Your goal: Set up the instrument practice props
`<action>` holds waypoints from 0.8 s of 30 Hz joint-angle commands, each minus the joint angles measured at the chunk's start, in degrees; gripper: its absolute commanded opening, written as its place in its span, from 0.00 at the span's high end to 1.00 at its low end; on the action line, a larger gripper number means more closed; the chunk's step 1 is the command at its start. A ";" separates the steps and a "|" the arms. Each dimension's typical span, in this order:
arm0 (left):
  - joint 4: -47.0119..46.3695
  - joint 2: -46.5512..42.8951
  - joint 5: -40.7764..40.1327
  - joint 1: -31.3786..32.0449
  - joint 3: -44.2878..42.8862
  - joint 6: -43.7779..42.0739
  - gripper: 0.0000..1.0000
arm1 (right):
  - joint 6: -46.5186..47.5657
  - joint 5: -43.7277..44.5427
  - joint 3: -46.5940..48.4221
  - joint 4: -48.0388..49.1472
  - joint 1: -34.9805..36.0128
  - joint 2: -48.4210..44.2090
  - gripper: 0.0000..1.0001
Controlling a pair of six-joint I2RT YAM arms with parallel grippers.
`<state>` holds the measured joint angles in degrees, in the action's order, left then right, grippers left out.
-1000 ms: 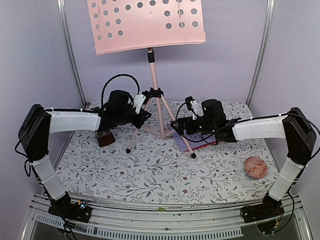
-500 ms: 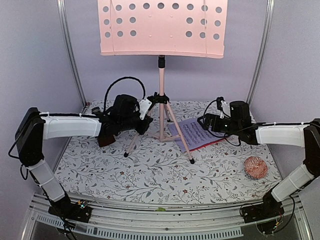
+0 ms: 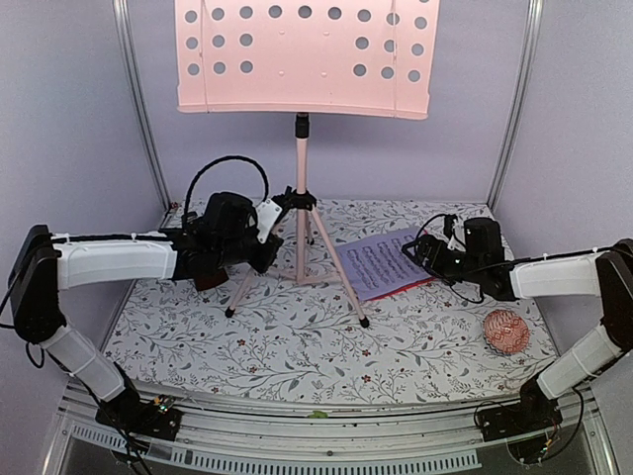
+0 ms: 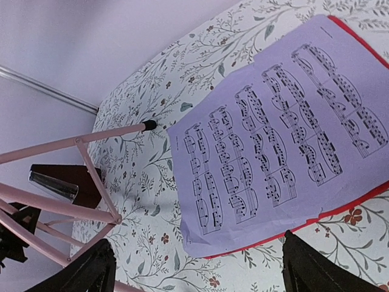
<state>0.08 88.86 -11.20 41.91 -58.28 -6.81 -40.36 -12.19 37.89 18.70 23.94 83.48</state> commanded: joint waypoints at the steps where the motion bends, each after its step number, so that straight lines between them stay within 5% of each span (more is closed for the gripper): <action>1: 1.94 -1.06 -0.43 -1.30 1.79 2.03 1.00 | -9.84 -2.80 -1.17 4.86 -1.03 3.82 0.08; 13: -2.20 -1.62 1.69 -1.32 4.18 4.30 0.95 | -17.20 -1.52 -5.84 9.92 -7.16 8.95 0.24; 24: -3.99 -2.31 2.56 -1.34 5.76 6.46 0.62 | -20.26 -3.87 -4.31 13.15 -12.18 12.83 0.35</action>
<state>-4.43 87.74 -8.40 41.34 -54.13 -2.57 -59.11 -14.24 32.29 28.86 12.01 94.83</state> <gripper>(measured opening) 0.333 0.660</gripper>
